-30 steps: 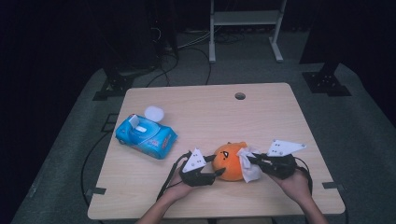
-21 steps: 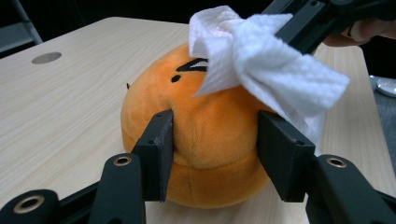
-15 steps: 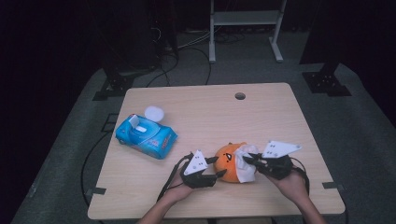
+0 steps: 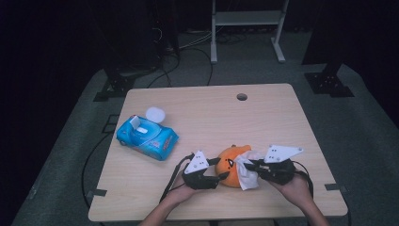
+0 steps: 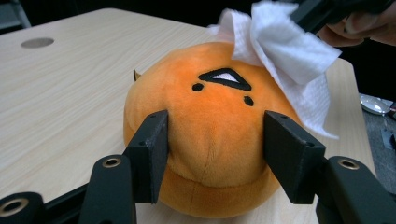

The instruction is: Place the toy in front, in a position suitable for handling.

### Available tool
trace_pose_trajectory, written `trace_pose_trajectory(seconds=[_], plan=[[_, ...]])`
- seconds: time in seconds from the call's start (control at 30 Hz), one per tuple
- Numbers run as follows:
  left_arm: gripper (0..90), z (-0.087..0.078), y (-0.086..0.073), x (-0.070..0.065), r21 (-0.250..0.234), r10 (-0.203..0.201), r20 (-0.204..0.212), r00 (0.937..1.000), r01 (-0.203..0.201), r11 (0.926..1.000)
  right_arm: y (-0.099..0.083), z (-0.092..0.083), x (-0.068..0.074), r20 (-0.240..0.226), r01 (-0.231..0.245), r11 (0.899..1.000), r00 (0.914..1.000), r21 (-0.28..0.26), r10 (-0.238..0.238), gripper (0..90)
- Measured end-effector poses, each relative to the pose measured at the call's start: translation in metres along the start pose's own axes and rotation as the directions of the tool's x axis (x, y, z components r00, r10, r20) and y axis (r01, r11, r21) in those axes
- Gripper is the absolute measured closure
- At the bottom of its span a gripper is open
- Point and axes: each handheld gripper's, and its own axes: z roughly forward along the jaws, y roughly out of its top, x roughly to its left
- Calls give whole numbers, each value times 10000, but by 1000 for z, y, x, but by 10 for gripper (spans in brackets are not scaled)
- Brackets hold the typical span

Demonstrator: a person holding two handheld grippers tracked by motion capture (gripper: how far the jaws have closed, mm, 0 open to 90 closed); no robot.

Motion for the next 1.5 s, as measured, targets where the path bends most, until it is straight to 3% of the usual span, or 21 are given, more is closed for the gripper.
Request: trace_pose_trajectory(seconds=[0.07, 0.17, 0.23, 0.43, 0.5, 0.6, 0.7, 0.8, 0.9, 1.03, 1.1, 1.3, 1.37, 1.5], plan=[[423, 2, 1, -5, -2, 257, 15, 9997, -257, 9997, 8, 5, 8, -78, 328, 9993, 9994, -193, -329, 830], [424, 2, 1, -8, 130, 543, -67, 9985, -542, 9984, 16, 17, 15, -96, 733, 9973, 9973, -74, -734, 830], [427, 1, 0, -6, 102, 461, -27, 9989, -461, 9989, 16, 19, 14, -98, 808, 9967, 9967, 13, -808, 830], [417, 0, -1, -4, 66, 357, -5, 9994, -357, 9993, 0, 3, -13, 466, 9, 10000, 9989, 50, -11, 829], [386, -1, 1, -4, -31, 97, 93, 9999, -96, 9999, -6, 1, -18, 269, -285, 9995, 9992, 127, 282, 830], [318, 0, 2, -4, -62, -176, 101, 9998, 176, 9998, -11, 2, -14, -97, -310, 9986, 9995, 427, 314, 830], [330, 3, 0, -7, 43, -101, 115, 9999, 100, 9999, -13, 4, -8, -397, -191, 9979, 9990, 619, 215, 830], [393, 4, 0, -7, 20, -20, 91, 10000, 20, 10000, -6, 1, -4, -117, 114, 9992, 9999, 375, -110, 830], [409, 4, 0, -11, -73, 252, 173, 9995, -251, 9997, 5, 3, 7, -335, 481, 9985, 9982, -249, -490, 829], [415, 3, 0, -13, 66, 619, 95, 9980, -619, 9981, 14, 18, 18, -371, 1206, 9926, 9921, 127, -1200, 830], [426, 2, 0, -12, 30, 535, 118, 9985, -536, 9986, 12, 17, 12, -407, 931, 9956, 9948, 46, -929, 830], [416, 2, -1, -9, 58, 509, 103, 9986, -510, 9987, -5, 1, -17, 211, 2, 9999, 9998, 138, -5, 828], [387, 2, -1, -7, 53, 284, 112, 9995, -285, 9996, -13, -2, -23, 27, -540, 9984, 9985, 147, 539, 828], [263, 4, 1, -8, 42, -289, 145, 9995, 289, 9996, -16, 2, -18, -282, -589, 9981, 9978, 201, 594, 830]])
